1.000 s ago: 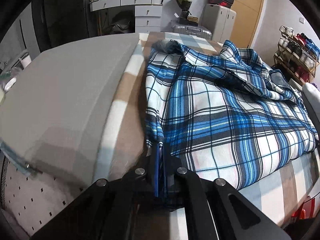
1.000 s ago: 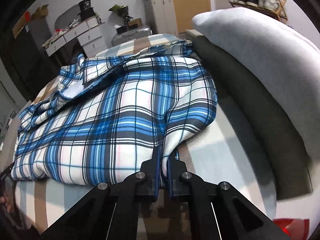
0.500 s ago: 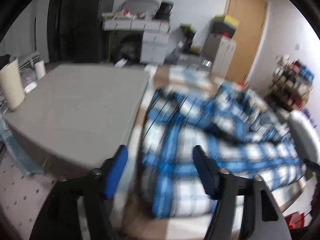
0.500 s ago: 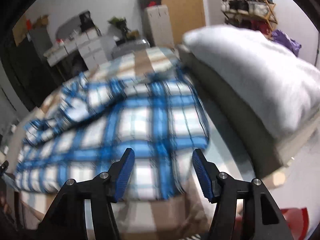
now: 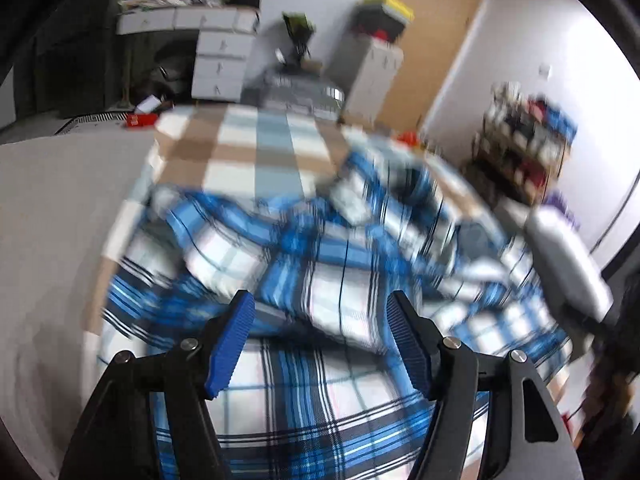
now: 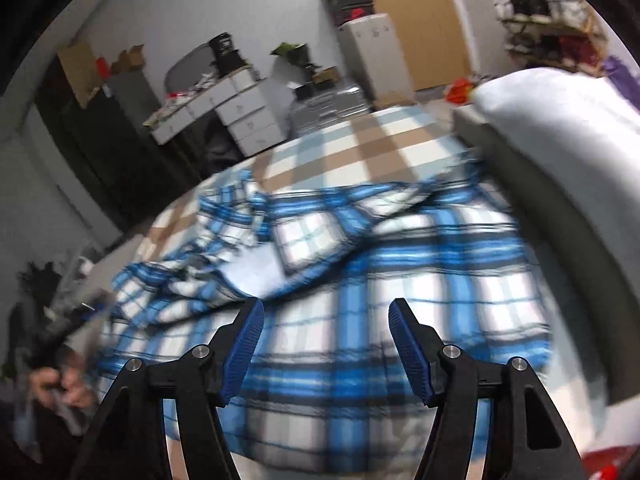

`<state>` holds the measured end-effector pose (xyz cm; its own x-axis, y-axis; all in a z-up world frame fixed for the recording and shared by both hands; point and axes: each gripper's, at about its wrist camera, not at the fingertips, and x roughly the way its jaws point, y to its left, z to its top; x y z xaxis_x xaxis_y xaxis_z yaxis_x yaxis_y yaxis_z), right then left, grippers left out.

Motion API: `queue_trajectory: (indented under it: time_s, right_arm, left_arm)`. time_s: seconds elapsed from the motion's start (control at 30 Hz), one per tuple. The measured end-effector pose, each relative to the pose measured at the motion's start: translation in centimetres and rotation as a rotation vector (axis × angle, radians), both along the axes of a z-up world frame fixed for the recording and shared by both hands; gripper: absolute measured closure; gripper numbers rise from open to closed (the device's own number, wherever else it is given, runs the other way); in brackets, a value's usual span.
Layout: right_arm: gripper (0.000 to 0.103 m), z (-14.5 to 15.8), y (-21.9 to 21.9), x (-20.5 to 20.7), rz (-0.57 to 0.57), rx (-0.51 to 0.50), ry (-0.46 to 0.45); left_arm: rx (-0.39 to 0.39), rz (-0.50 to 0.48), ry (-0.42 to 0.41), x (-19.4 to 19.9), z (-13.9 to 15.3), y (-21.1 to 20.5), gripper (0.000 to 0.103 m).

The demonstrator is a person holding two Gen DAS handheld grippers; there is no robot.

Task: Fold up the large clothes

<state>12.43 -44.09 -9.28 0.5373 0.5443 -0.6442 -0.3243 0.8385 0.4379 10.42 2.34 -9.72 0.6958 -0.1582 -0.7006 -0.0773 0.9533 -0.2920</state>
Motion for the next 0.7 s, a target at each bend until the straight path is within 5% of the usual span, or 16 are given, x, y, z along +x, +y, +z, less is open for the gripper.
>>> queue_trajectory:
  time_s: [0.13,0.27,0.53,0.7]
  right_arm:
    - [0.038,-1.6,0.8,3.1,-0.006,0.082,0.123]
    - [0.037,-2.2,2.6,4.4,0.019,0.031,0.169]
    - [0.038,1.3,8.8,1.3,0.197,-0.146,-0.064]
    - [0.04,-0.3,14.9,3.5,0.361,-0.179,-0.029]
  left_arm:
    - [0.022,-0.004,0.033,-1.4,-3.1,-0.5,0.039]
    - [0.104,-0.029,0.022,-2.4,-2.9,-1.8,0.039]
    - [0.088,-0.045,0.035,-2.3,-3.0,-1.6,0.034]
    - [-0.005,-0.049,-0.009,-2.6,-2.9,-0.6,0.033]
